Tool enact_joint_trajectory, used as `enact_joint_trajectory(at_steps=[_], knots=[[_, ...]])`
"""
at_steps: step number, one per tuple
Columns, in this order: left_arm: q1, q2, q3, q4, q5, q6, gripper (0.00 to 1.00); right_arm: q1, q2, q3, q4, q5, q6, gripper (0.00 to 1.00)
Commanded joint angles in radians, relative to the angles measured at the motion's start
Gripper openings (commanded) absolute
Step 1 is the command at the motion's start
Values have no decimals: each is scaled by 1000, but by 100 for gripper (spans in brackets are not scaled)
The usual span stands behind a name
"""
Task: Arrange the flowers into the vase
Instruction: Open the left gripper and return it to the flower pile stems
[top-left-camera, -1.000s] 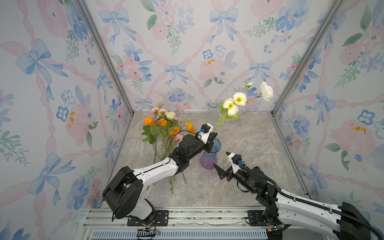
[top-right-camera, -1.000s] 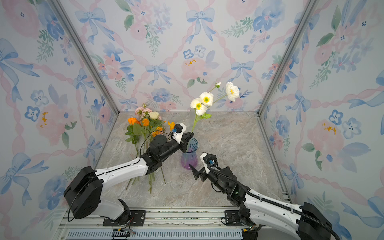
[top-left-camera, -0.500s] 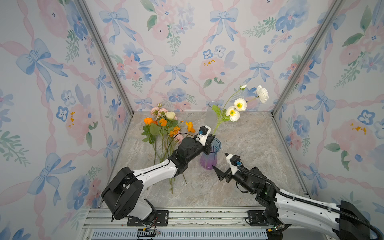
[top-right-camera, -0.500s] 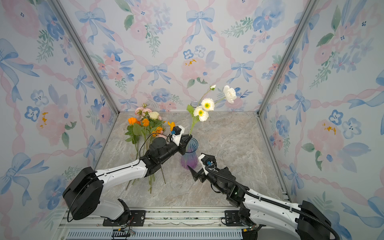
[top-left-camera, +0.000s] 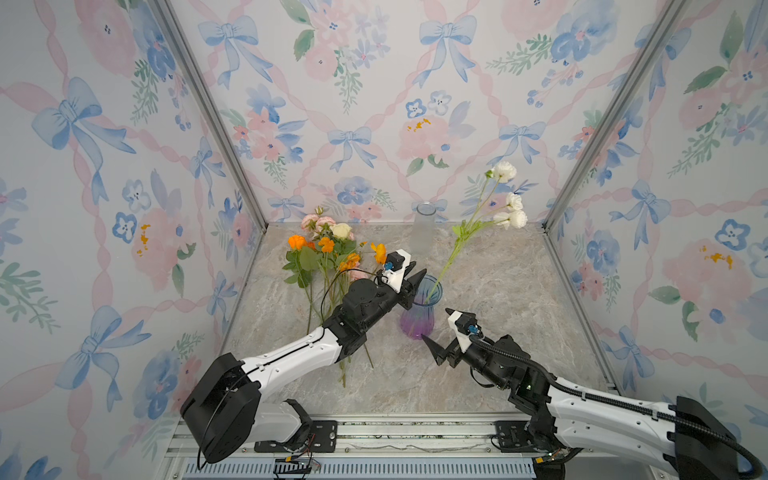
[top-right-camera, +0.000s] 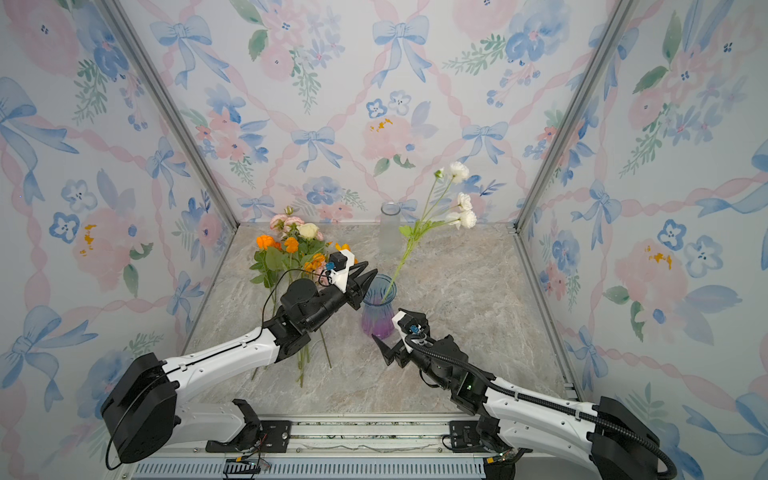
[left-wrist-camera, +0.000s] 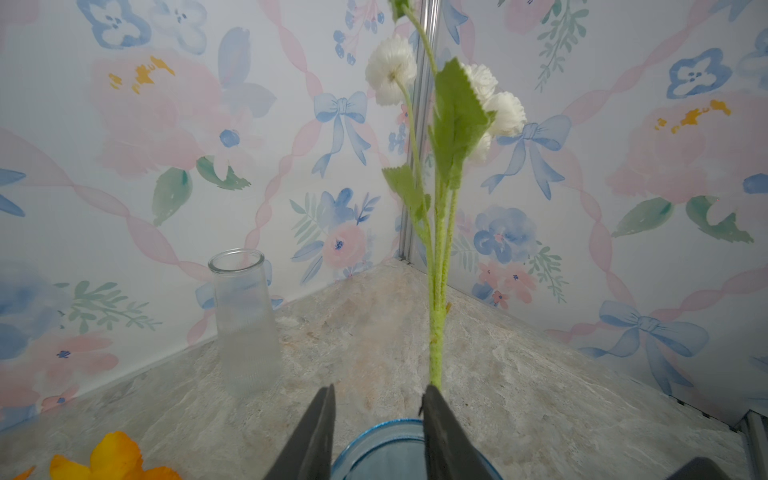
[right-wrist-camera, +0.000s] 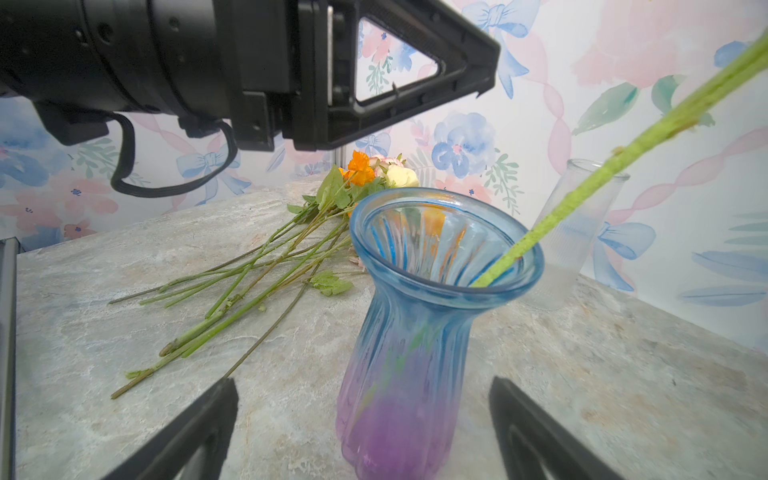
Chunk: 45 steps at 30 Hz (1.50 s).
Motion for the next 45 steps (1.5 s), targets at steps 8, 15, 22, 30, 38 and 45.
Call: enact_joint_trajectory(at_steps=[8, 15, 22, 30, 38, 45], knots=[[90, -81, 149, -650, -331, -199, 45, 57, -30, 37, 3, 33, -16, 97], [265, -164, -11, -871, -415, -398, 42, 122, 91, 57, 82, -148, -56, 97], [498, -77, -114, -869, -232, -399, 34, 206, 284, 110, 144, -163, -78, 97], [550, 114, -39, -853, -195, -358, 31, 224, 359, 153, 142, -150, -44, 97], [551, 178, -28, -782, -166, -372, 28, 224, 374, 166, 129, -159, -50, 97], [550, 223, -7, -762, -153, -373, 28, 224, 376, 169, 124, -158, -53, 97]])
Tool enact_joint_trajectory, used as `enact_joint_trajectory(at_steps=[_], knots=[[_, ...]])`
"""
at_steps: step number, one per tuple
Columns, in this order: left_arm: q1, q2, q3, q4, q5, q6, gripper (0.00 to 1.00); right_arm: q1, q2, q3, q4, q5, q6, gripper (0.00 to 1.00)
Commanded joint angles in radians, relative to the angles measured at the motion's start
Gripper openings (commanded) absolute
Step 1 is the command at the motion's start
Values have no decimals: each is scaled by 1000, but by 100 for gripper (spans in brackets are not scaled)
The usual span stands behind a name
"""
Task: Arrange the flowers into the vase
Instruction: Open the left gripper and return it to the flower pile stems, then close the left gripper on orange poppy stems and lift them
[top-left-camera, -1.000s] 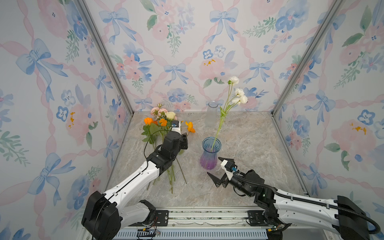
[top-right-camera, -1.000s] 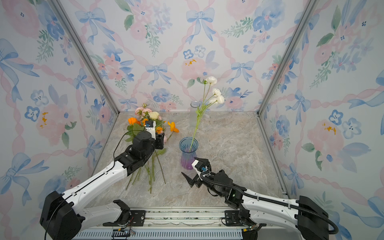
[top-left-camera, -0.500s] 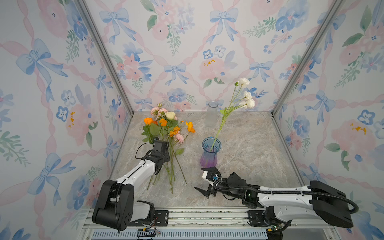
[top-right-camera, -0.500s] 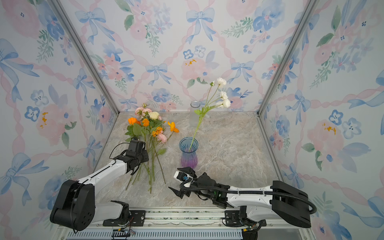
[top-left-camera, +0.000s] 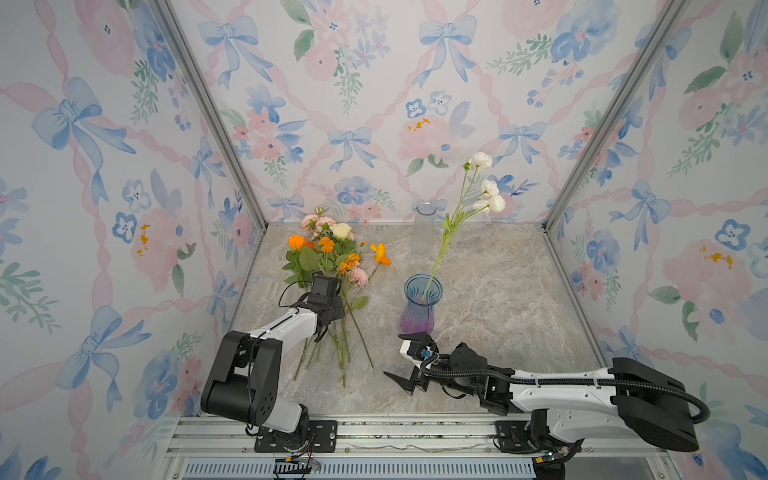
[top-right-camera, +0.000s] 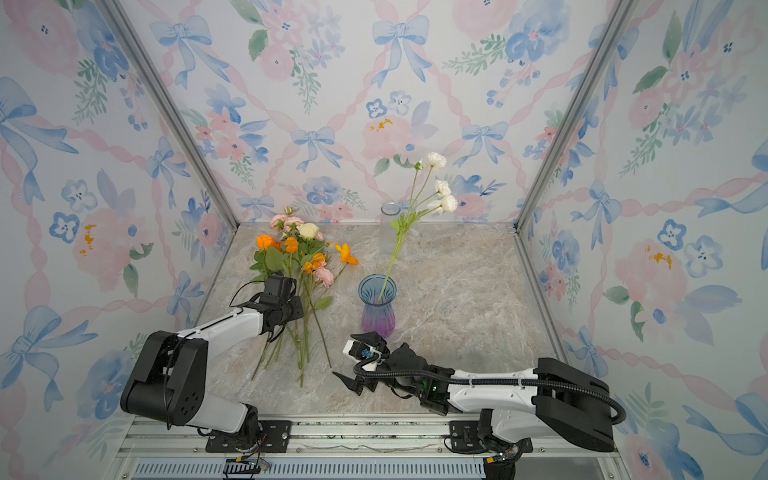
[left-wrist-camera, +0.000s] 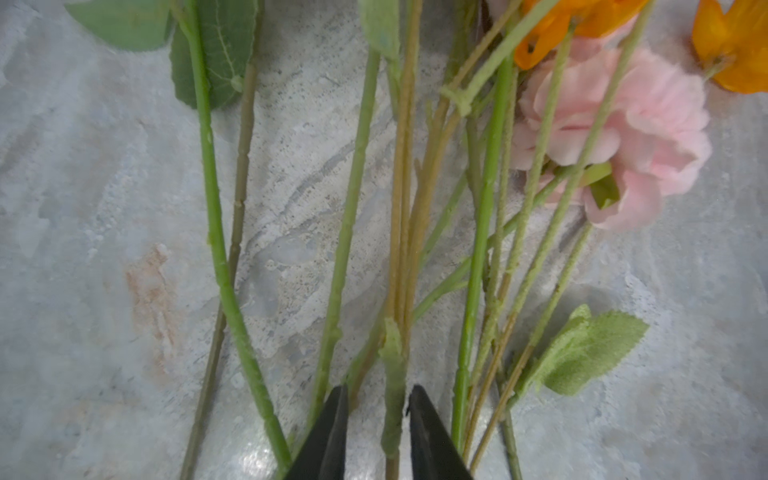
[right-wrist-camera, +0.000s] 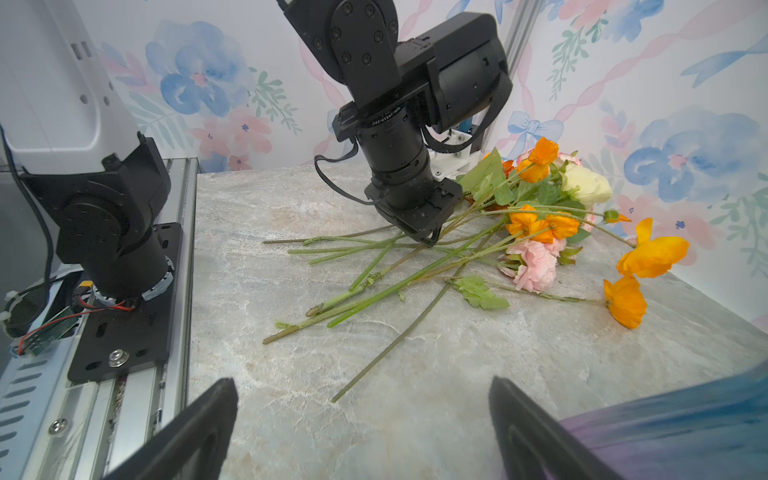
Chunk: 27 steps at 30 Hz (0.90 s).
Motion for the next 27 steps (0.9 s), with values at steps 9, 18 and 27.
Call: enact_joint_trajectory(at_steps=[9, 18, 27], knots=[[5, 68, 28, 39, 23, 0, 26, 10, 8, 31, 7, -8, 0, 97], [4, 25, 10, 41, 37, -6, 12, 10, 10, 31, 5, -9, -4, 97], [11, -110, -11, 30, 95, 12, 0, 9, 13, 33, 3, -1, -7, 97]])
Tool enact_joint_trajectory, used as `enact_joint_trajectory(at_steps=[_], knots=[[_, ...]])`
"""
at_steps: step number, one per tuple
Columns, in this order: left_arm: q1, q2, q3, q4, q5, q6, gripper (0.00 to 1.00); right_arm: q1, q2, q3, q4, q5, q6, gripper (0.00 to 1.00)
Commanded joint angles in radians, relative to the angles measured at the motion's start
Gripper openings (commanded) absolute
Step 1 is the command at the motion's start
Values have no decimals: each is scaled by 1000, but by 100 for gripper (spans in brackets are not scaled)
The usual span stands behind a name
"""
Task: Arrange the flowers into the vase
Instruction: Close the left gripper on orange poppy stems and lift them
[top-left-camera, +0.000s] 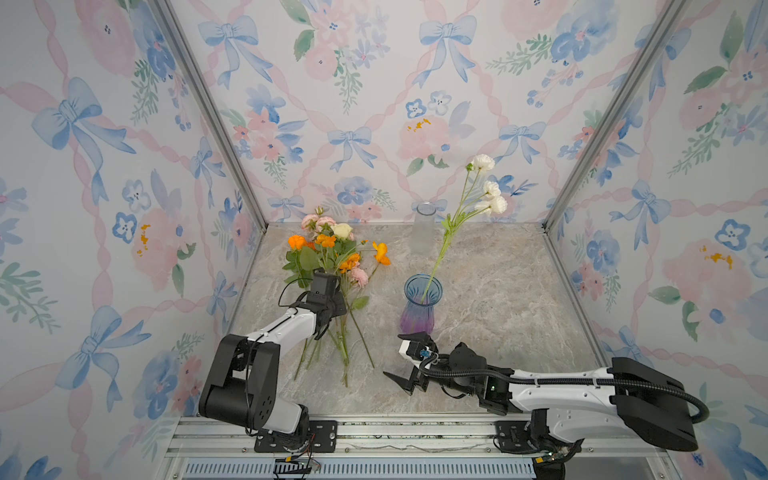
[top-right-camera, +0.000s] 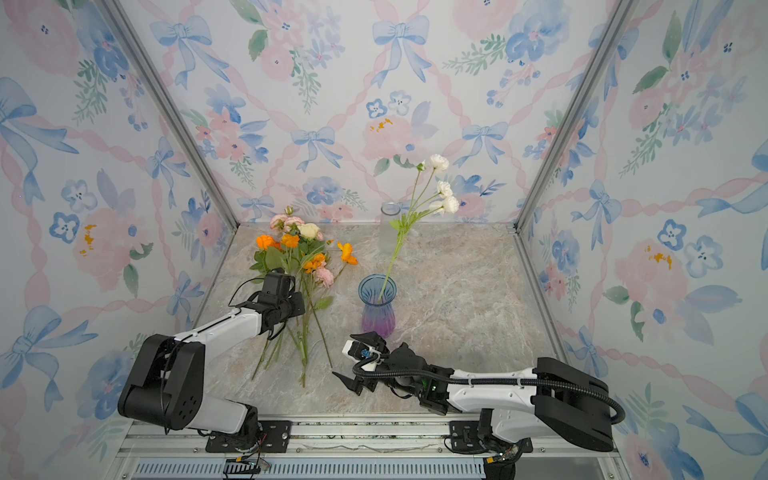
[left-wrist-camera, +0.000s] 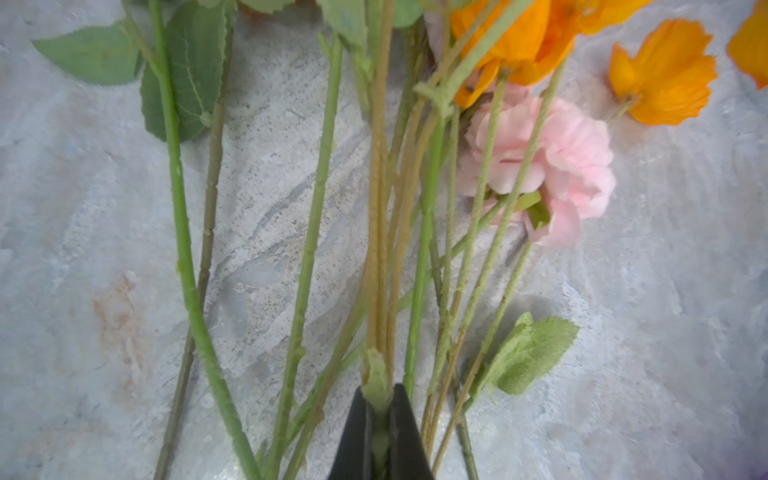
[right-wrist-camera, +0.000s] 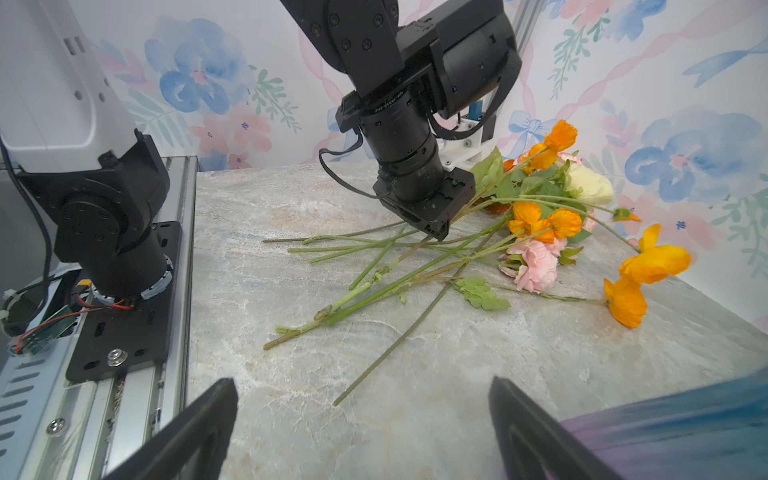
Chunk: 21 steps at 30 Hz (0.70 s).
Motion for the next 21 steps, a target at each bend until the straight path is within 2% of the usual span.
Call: enact_joint_trajectory(at_steps=[1, 10, 15, 17, 21], knots=[[12, -69, -11, -4, 40, 13, 0, 9, 7, 27, 5, 1, -5, 97], [13, -269, -5, -11, 14, 48, 0, 2, -17, 10, 22, 13, 4, 97], [-5, -387, 48, -1, 56, 28, 0, -40, -102, -29, 23, 11, 27, 97], [-50, -428, 92, 23, 46, 26, 0, -49, -143, -47, 22, 32, 26, 97], [-213, -486, 167, 164, -63, 43, 0, -51, -221, -85, 36, 90, 17, 97]])
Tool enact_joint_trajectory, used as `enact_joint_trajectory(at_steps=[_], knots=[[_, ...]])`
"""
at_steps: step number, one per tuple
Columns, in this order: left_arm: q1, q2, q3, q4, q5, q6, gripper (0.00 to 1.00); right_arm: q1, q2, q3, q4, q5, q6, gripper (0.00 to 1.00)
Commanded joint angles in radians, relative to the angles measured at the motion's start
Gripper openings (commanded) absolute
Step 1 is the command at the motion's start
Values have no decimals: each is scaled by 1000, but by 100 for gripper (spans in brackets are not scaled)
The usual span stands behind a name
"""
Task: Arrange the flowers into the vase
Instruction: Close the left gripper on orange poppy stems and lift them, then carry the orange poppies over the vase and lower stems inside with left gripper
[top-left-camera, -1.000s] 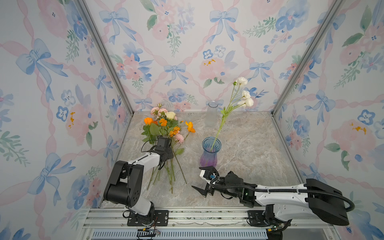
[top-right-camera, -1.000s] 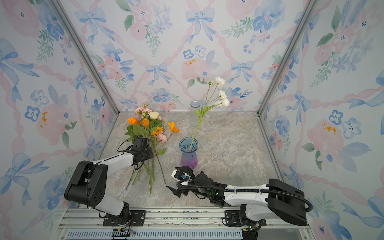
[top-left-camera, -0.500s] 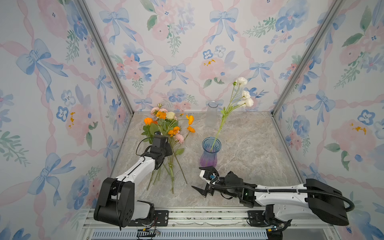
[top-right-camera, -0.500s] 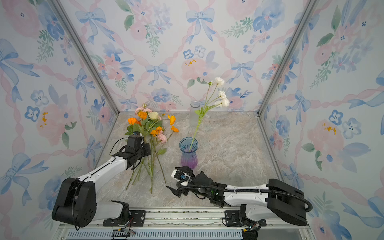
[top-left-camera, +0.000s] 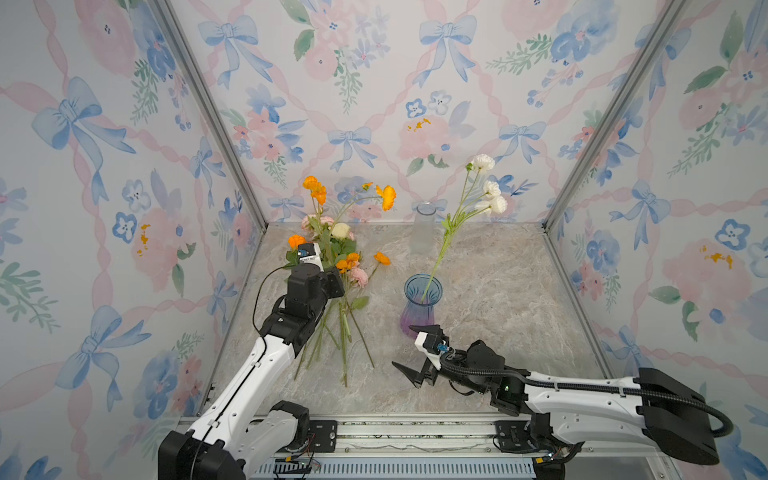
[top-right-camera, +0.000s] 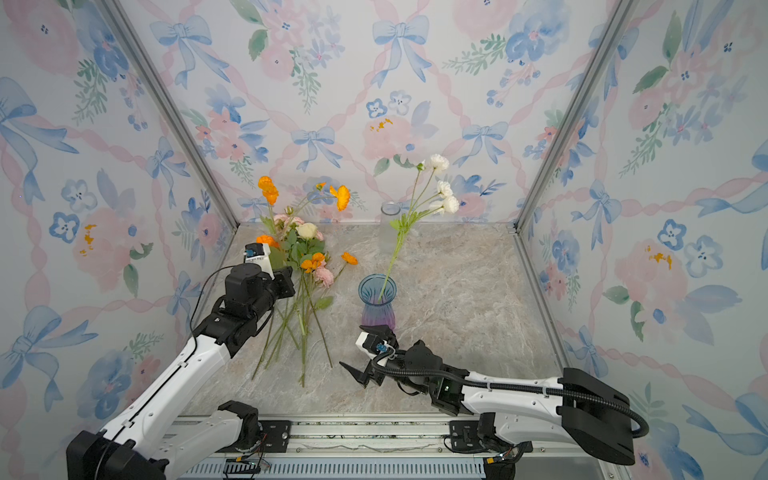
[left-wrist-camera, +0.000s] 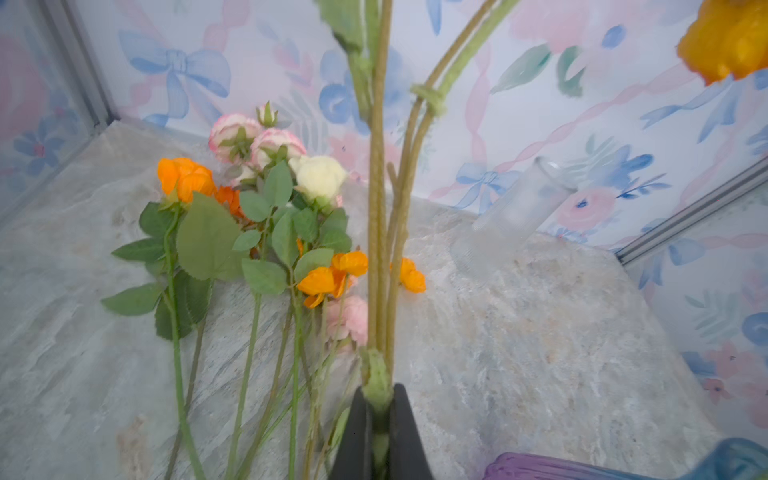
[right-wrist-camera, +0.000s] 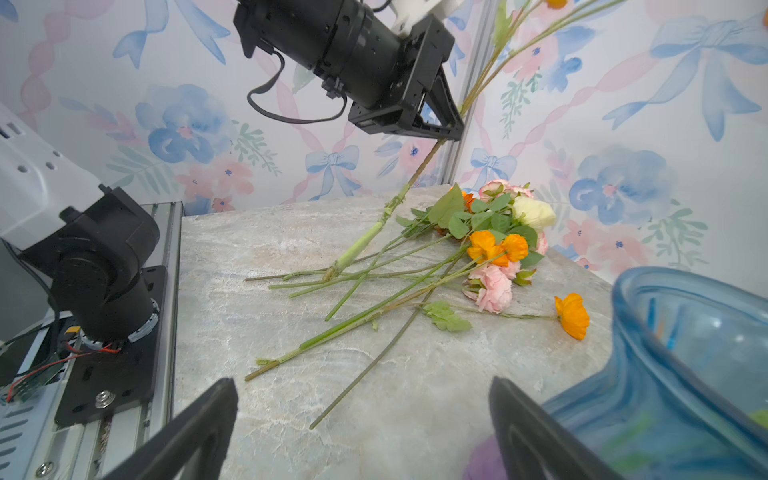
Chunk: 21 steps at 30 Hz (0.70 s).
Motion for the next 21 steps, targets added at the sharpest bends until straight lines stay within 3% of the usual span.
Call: enact_joint_trajectory(at_steps=[1, 7, 13, 17, 21], knots=[[-116, -48, 63, 184, -79, 29, 0, -9, -58, -41, 38, 83, 11, 97], [-219, 24, 114, 434, -119, -52, 0, -16, -119, -80, 52, 268, -5, 97], [-337, 144, 145, 638, -226, -23, 0, -32, -159, -92, 31, 371, 5, 97], [-411, 217, 138, 774, -293, 44, 0, -49, -193, -104, 24, 389, 19, 97], [-444, 286, 151, 797, -311, 89, 0, -61, -204, -109, 21, 388, 29, 97]])
